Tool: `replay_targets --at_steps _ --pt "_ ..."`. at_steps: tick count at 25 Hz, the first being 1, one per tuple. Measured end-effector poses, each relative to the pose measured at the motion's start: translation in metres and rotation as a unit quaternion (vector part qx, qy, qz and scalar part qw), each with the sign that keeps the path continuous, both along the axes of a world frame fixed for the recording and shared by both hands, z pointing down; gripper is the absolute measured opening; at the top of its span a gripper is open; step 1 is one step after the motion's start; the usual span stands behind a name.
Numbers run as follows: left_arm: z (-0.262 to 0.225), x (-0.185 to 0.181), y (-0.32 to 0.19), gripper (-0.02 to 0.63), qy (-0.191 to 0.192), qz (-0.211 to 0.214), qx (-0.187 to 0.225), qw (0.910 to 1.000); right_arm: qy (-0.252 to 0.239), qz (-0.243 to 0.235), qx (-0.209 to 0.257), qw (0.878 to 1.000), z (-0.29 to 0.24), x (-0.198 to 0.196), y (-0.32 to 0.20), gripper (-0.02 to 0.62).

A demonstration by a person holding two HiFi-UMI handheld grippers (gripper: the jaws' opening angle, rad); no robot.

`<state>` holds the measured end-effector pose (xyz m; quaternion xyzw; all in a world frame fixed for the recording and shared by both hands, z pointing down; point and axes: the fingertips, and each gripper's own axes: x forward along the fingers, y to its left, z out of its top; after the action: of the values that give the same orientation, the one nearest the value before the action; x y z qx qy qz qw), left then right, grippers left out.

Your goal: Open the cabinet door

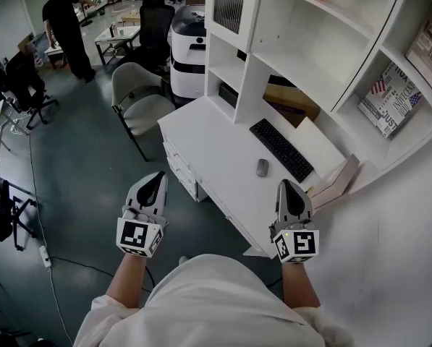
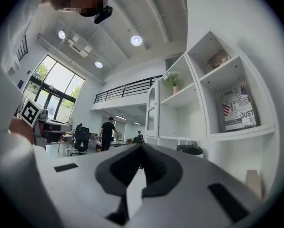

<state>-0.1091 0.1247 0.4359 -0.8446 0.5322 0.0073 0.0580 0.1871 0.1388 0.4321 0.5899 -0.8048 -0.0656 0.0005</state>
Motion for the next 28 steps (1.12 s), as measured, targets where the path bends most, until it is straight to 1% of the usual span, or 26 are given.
replay_targets --at_steps 4,11,22,28 --pt "0.002 -0.002 -0.003 0.0 0.0 0.002 -0.001 1.0 0.003 0.0 0.0 1.0 0.0 -0.003 -0.004 0.002" --pt "0.007 -0.009 -0.01 0.0 0.0 0.003 -0.007 1.0 -0.015 -0.007 -0.004 1.0 0.002 -0.01 -0.012 0.003" --pt "0.017 -0.044 -0.027 0.0 0.006 0.017 -0.014 0.9997 -0.009 0.001 -0.009 1.0 0.008 -0.048 -0.023 0.003" --pt "0.029 -0.061 -0.045 0.0 0.007 0.025 -0.025 0.9994 -0.003 0.008 -0.02 1.0 0.016 -0.065 -0.03 0.003"
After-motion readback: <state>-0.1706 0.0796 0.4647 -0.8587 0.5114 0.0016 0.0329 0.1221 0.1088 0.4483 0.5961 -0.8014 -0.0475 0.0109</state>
